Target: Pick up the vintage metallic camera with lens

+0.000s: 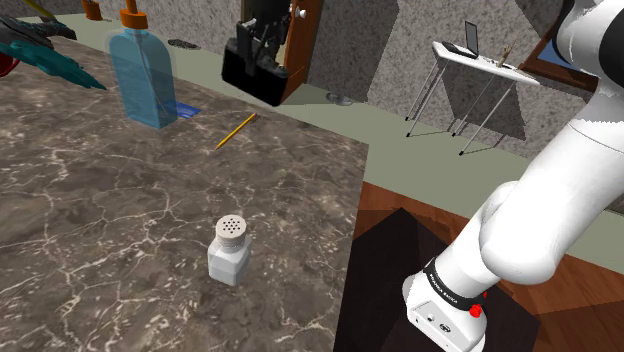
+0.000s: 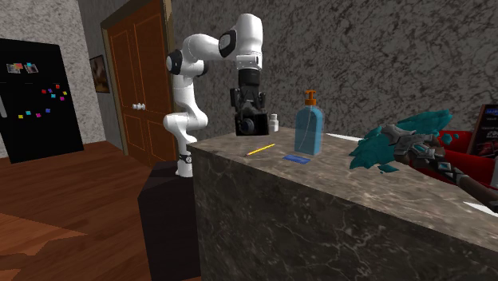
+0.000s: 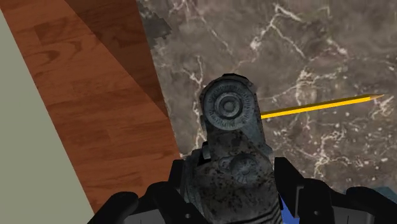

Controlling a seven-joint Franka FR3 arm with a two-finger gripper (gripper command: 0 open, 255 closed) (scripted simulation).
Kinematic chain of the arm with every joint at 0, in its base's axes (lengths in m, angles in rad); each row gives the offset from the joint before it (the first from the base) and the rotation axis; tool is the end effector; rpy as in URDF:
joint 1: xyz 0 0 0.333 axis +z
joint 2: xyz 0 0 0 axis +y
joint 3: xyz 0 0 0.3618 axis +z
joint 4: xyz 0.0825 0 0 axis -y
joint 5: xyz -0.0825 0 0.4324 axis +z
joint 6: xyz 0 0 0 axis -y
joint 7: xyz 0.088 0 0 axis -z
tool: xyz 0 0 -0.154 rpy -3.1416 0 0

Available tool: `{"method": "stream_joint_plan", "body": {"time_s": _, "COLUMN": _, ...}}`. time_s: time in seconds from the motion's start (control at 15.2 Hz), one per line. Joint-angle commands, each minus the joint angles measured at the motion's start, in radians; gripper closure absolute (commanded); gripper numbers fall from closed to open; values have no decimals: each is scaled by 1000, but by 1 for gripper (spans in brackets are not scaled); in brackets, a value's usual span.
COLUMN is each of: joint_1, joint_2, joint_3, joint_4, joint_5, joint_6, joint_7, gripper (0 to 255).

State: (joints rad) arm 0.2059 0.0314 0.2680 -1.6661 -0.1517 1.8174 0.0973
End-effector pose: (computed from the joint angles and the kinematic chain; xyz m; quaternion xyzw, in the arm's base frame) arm 0.5783 0.2725 0.5789 0.9754 0.1998 0.0777 0.0505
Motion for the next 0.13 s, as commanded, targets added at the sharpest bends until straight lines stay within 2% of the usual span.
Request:
{"method": "stream_joint_plan", "body": {"time_s": 0.0, "joint_1": 1, "joint_2": 6, "joint_3": 1, "joint_4": 22, "joint_5": -1, "joint_6": -16, "joint_7": 1, "gripper": 255}}
{"method": "stream_joint_plan", "body": {"time_s": 0.07, "joint_1": 1, "joint_2": 6, "joint_3": 1, "joint_4": 22, "joint_5": -1, "joint_6": -16, "joint_7": 1, "gripper": 255}}
